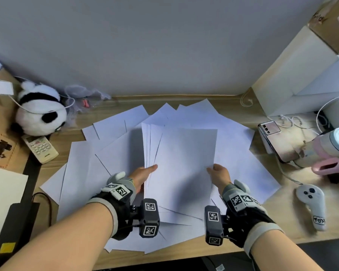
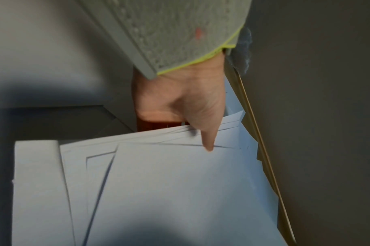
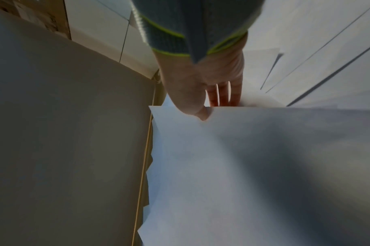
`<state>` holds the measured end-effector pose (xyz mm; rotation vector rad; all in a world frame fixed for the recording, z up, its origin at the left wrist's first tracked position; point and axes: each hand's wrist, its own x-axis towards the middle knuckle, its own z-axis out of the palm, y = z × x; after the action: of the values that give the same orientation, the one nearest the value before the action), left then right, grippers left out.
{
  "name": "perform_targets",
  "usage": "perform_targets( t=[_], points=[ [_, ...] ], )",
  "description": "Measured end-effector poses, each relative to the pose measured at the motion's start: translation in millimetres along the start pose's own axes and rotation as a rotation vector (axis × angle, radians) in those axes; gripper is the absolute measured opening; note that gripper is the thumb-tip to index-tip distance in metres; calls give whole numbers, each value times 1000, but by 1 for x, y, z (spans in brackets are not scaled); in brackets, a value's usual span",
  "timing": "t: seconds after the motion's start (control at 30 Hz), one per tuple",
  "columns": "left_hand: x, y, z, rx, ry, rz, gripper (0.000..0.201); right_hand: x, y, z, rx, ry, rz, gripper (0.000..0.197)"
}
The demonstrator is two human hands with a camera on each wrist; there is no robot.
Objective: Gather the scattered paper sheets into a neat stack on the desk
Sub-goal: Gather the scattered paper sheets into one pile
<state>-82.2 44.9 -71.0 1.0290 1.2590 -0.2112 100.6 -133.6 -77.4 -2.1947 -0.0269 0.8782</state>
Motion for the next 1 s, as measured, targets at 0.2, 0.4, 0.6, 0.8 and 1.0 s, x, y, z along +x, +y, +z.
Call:
perform_targets(
  t=[0.2,0.4,0.6,0.8,1.0],
  points=[
    [14,-3,4,260,36,-19,73,2,4,4,161,-96,121,13],
    [-6,30,1,130,-2,158,43,-22,-30,-14,401,-122,0,16],
    [-49,93,-8,-46,-21,499,28,-49,-100,-31,656,-102,-332,26],
    [-57,92,-17,2,51,513,46,-59,-100,-27,548,-198,-417,20],
    [-43,68,-14,-13,95,430,48,-57,-76,-1,501,-214,-327,17]
  ],
)
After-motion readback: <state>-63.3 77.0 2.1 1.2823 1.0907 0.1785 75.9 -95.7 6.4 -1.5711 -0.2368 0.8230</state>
